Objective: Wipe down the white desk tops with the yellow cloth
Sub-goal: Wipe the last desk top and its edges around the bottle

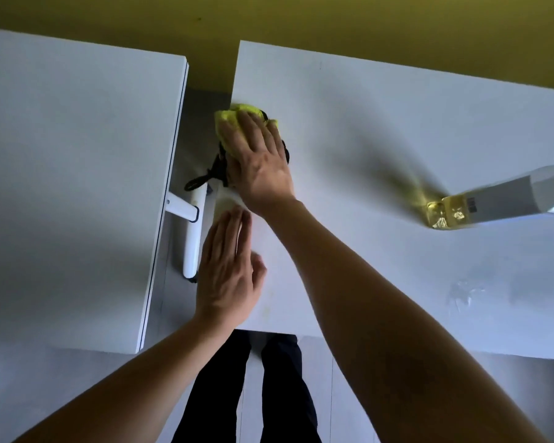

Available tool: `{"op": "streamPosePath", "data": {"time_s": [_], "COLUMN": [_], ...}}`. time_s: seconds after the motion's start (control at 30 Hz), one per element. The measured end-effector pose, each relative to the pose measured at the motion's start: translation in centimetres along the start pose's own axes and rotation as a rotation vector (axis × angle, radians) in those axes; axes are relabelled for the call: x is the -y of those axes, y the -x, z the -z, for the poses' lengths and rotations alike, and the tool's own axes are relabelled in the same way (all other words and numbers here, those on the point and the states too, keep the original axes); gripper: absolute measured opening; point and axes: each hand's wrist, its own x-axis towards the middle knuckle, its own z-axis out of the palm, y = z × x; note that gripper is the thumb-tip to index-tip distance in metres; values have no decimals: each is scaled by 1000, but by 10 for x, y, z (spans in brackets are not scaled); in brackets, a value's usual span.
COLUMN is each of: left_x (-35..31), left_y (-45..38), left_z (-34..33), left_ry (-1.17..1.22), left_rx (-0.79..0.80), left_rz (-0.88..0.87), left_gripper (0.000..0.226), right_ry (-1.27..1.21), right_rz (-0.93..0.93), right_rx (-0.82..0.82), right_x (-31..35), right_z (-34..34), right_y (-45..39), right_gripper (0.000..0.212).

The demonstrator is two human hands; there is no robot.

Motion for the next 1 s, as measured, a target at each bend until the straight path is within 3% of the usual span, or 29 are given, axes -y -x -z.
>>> {"op": "streamPosePath", "data": {"time_s": [0.1, 0.3, 0.43, 0.5, 0.63, 0.73, 0.83, 1.0], "left_x": [-2, -1, -1, 0, 0, 3, 4, 2], "left_y": [-24, -92, -93, -95, -98, -98, -99, -100], "left_z": [4, -11, -18, -18, -20, -19, -20, -19], "left_ry": [26, 16, 3, 3, 9, -1, -9, -17], "left_rx": [-40, -59, -68, -69, -74, -66, -55, -47], "left_rz": [2, 14, 24, 26, 29, 24, 15, 18], "left_gripper": [58, 65, 64, 64, 63, 64, 64, 63], "right_ry": [10, 85, 107, 50, -61, -72, -36, 2], "right_rz": [-22, -464, -695, -623, -161, 29, 14, -365], "right_rx": [-49, -350, -389, -300, -167, -115, -83, -349], "right_x": [-36, -148, -147, -128, -75, -35, -49, -169], "right_z": [5, 51, 53, 44, 10, -4, -3, 45], "right_y": [3, 56, 38, 8, -64, -111, -114, -64], "right_gripper": [62, 54, 63, 67, 61, 56, 58, 64]}}
